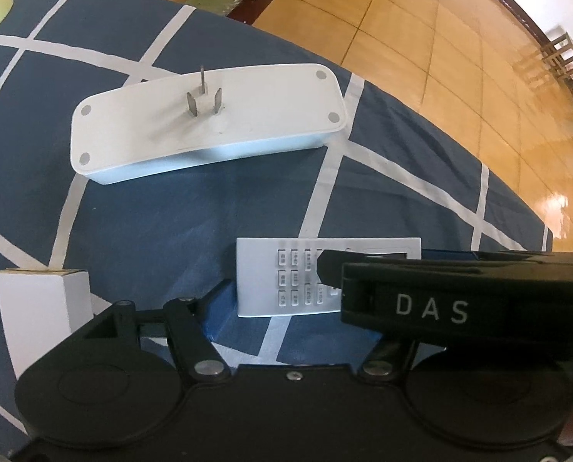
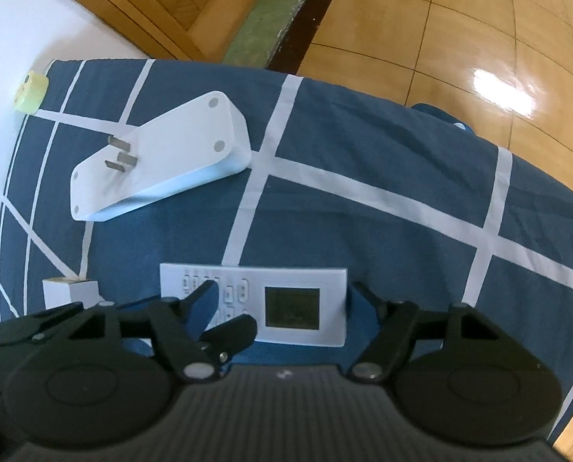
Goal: Organize objects
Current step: 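Close the right gripper on the white keypad remote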
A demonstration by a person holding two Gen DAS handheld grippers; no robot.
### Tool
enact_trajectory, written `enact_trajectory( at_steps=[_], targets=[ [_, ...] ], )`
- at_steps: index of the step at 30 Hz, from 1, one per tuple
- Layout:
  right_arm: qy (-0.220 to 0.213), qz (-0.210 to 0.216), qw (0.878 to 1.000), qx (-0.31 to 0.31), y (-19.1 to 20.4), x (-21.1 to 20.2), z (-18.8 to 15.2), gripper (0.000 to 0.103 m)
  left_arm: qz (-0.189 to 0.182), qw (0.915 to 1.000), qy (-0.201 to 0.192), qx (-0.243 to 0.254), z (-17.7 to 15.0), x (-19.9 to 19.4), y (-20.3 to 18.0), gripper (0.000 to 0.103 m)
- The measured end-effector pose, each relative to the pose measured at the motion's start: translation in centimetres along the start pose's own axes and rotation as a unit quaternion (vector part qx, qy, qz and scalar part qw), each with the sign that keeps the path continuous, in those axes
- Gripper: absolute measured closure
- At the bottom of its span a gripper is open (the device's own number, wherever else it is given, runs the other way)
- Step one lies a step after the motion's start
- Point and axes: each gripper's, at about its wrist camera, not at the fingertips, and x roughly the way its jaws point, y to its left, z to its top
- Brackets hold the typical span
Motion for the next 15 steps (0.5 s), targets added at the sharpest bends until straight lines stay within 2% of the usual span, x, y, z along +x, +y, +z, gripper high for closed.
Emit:
enact_trajectory(
  at_steps=[15],
  targets=[
    [-0.017,0.022,0.997,-0.067,2.3,-3.0,-1.0,0.030,0.025,0.9981,-0.039,-0.040,-2.3,-3.6,0.0,0.038]
  ],
)
